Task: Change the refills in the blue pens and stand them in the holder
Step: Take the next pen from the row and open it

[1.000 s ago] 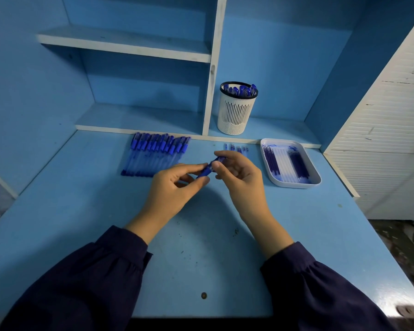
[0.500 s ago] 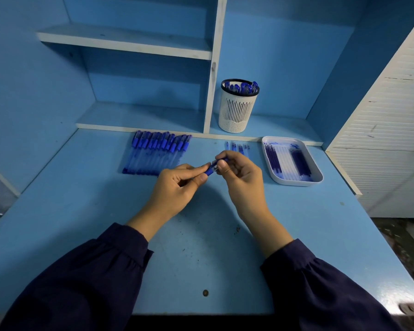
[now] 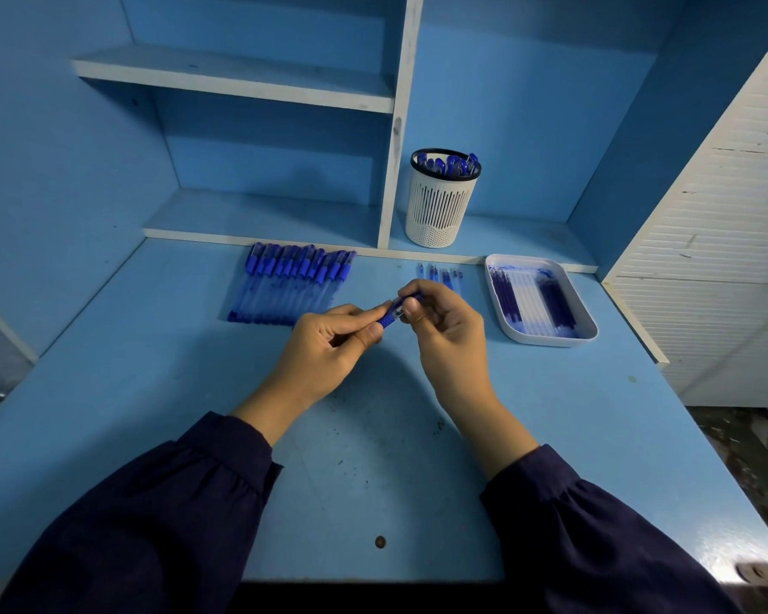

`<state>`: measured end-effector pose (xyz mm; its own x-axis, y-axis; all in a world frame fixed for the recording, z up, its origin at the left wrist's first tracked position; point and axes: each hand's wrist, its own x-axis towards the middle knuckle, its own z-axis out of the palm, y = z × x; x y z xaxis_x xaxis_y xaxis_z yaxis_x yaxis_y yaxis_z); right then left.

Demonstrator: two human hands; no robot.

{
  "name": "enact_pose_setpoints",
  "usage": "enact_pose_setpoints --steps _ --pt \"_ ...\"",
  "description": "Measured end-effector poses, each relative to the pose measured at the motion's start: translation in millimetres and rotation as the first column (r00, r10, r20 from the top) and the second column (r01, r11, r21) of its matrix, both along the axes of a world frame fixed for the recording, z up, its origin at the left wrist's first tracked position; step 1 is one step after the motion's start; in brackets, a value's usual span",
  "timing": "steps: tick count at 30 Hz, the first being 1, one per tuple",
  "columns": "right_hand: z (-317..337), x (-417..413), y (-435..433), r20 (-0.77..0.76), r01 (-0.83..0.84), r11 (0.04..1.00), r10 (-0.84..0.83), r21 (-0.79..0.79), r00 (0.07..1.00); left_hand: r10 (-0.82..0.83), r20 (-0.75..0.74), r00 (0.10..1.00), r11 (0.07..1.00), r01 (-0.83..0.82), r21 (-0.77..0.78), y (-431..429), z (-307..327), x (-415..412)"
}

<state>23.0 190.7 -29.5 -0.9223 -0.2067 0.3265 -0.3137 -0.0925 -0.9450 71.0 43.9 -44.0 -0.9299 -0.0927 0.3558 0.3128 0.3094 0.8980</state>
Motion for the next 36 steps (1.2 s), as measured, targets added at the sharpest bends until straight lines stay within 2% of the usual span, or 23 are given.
enact_pose_setpoints --steps 25,31,36 --pt "0.9 3.0 -0.4 -0.023 -0.038 0.999 0.037 -0.023 0.999 -0.055 -0.006 0.998 0.998 0.055 0.028 -4.8 -1.0 -2.0" --pt "6.6 -2.1 3.1 -0.007 -0.015 0.993 0.015 -0.114 1.000 -0.111 -0.005 0.994 0.994 0.111 -0.022 -3.5 -2.2 -3.7" --pt "9.8 -8.0 4.2 0.054 -0.053 0.989 0.061 -0.137 0.997 -0.085 0.017 0.996 0.995 0.084 0.050 -3.0 -2.0 -1.7"
